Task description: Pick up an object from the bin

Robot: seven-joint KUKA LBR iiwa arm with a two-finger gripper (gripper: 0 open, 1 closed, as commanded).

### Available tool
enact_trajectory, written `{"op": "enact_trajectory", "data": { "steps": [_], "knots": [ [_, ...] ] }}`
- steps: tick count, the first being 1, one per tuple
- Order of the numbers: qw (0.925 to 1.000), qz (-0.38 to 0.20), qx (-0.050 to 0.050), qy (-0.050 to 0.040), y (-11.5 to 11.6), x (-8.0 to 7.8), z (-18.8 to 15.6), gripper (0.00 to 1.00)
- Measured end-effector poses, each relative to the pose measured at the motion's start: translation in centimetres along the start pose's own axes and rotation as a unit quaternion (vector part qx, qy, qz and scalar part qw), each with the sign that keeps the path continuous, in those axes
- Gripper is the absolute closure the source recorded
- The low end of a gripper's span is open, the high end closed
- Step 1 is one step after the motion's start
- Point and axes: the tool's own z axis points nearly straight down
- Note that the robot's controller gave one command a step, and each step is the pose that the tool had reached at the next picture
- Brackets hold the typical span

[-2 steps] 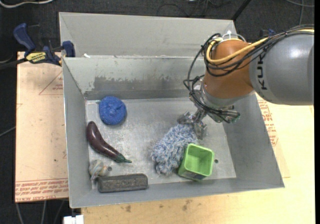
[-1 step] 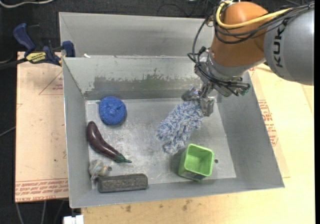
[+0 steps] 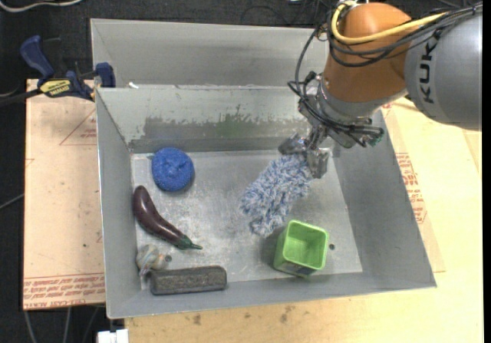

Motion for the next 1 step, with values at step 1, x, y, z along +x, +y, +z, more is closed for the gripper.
{"op": "enact_trajectory", "data": {
  "steps": [1],
  "knots": [
    [1.0, -0.006, 0.0, -0.0003, -0.42, -1.26, -9.73, 1.0]
  ]
}}
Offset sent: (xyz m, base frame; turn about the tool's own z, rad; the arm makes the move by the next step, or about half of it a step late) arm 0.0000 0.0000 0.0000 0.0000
